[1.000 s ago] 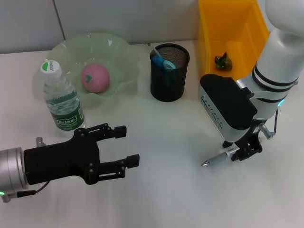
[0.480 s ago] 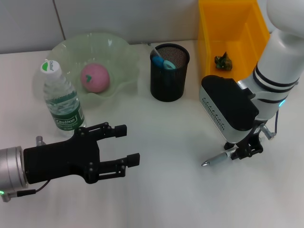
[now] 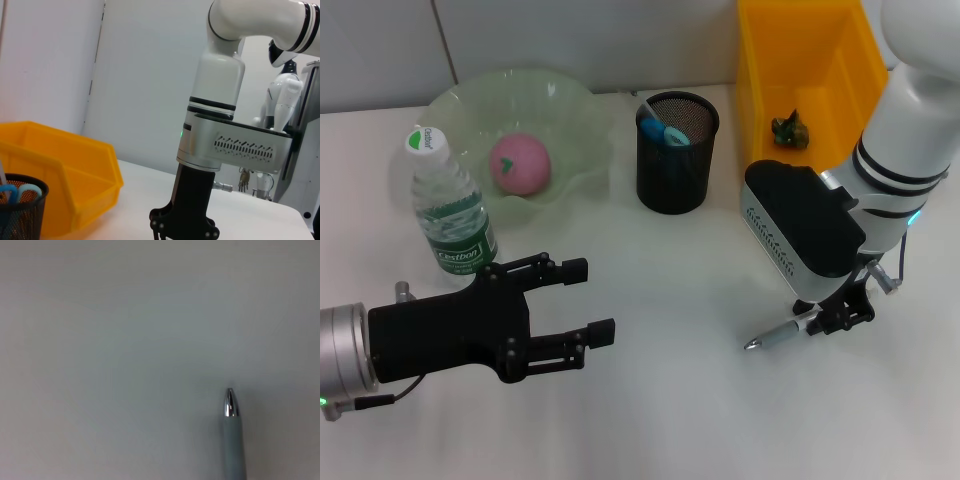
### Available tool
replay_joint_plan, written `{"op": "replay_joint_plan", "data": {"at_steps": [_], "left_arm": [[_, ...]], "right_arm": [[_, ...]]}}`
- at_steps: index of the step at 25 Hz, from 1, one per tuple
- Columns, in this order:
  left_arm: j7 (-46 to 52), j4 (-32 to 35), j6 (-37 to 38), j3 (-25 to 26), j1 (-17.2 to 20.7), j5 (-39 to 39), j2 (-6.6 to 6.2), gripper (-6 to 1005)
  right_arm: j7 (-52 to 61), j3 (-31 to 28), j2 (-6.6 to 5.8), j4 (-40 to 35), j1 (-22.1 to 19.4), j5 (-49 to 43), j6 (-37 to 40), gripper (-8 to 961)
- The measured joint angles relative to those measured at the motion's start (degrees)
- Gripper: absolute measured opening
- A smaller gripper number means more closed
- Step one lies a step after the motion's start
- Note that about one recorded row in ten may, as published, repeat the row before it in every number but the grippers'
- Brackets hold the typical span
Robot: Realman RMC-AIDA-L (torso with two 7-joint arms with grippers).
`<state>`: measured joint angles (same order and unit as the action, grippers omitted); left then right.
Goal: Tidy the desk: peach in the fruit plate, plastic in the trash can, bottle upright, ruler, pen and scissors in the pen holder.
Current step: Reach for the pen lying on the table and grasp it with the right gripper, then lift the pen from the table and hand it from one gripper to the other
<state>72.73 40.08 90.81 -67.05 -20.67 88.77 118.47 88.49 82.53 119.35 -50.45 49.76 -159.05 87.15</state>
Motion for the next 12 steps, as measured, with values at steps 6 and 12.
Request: {"op": "replay_joint_plan", "data": {"at_steps": [6,12], "left_arm": [[0.1,0.1,0.1,0.0,0.0,0.0,0.04,785],[0.1,0.1,0.8,0.0,0.0,-0.5,0.07,786]], "right_arm": [[-0.4,0.3,0.00,0.5,0.0,-0.1,0.0,182],[-0.5,-1.0,-0.21,-1.6,-0.1,0.2,1.0,156]]}}
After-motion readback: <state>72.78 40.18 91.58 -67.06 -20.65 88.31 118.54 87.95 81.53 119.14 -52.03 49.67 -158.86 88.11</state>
